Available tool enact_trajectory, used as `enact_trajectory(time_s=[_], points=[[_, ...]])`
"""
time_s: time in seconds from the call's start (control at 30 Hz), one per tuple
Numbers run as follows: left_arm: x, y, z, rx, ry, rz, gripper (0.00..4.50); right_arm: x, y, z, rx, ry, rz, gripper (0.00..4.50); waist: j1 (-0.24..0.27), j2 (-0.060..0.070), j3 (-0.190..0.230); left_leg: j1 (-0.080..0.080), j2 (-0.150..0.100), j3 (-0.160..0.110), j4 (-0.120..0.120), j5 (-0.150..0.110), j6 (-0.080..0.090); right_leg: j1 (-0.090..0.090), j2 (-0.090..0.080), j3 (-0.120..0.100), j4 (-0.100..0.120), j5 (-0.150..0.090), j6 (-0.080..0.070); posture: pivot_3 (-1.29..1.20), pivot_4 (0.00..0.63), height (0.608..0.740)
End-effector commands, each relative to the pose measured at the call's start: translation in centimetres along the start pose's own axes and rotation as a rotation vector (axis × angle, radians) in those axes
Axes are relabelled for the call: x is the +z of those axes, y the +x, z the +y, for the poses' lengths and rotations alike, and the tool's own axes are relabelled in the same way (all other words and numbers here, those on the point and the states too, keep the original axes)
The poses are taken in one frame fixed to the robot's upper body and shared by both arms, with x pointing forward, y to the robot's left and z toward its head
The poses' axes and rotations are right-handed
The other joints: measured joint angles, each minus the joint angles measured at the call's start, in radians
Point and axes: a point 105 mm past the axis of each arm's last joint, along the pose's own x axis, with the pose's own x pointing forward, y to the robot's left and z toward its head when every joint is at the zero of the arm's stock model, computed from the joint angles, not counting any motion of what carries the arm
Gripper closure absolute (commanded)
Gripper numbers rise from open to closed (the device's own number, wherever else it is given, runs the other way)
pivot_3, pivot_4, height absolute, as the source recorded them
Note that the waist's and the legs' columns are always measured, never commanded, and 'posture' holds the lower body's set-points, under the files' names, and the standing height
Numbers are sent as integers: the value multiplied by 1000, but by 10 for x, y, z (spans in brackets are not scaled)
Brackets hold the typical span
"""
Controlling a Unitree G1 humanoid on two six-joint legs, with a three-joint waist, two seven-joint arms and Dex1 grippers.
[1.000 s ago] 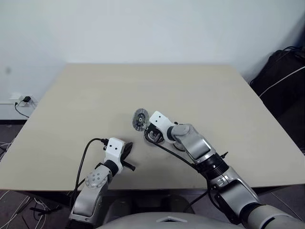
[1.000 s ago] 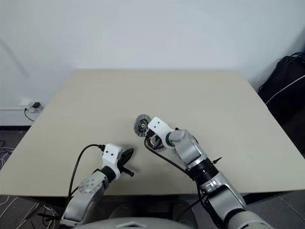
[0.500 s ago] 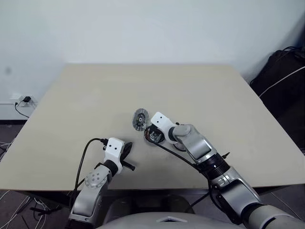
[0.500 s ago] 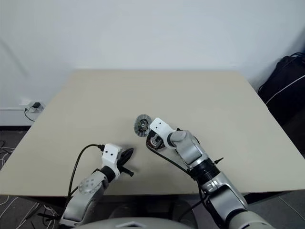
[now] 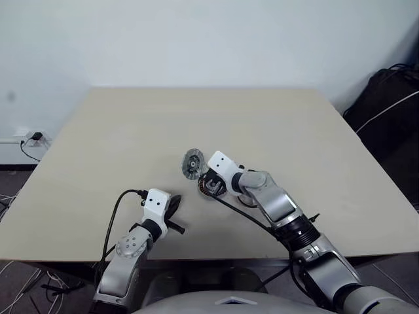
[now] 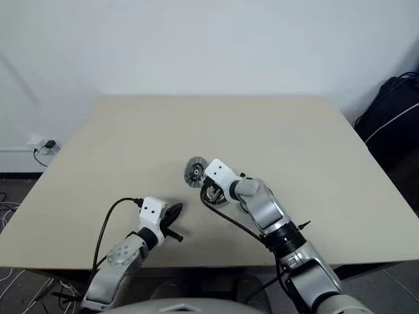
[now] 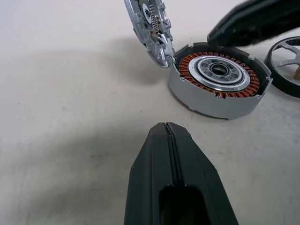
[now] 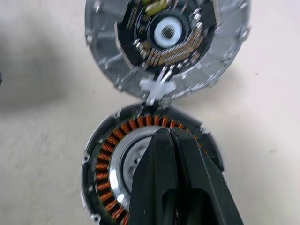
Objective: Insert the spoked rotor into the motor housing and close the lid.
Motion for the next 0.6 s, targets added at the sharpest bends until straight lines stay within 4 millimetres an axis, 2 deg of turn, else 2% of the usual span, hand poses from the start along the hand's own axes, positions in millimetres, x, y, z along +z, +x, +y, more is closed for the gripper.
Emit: enact_trajectory(time_s=[0.03,0.13,0.27,0.37,0.4,0.6], points=[[11,2,0,-10,15,-35,4500,11,-6,-6,-26,21,-88,4434,2,0,0,0,0,0,0,0,0,0,0,0,0,0,0,0,0,740],[10,2,0,-10,17,-34,4500,-5,-6,-6,-30,49,-61,4434,5,0,0,0,0,0,0,0,0,0,0,0,0,0,0,0,0,740],[11,1,1,-11,19,-33,4500,-42,-6,-2,-22,90,39,4434,6,0,0,0,0,0,0,0,0,0,0,0,0,0,0,0,0,740],[11,1,1,-12,21,-33,4500,-58,-7,1,-19,101,89,4434,6,0,0,1,0,0,0,0,0,1,0,0,0,0,0,0,0,740],[11,1,1,-12,22,-32,4500,-58,-8,3,-14,102,86,4434,7,0,-1,2,0,0,1,0,0,2,0,0,0,0,0,0,0,740],[12,1,0,-21,26,-31,4500,-22,-11,6,21,106,-61,4434,13,0,-1,1,0,0,1,0,1,3,-1,-1,-1,0,1,0,0,740]])
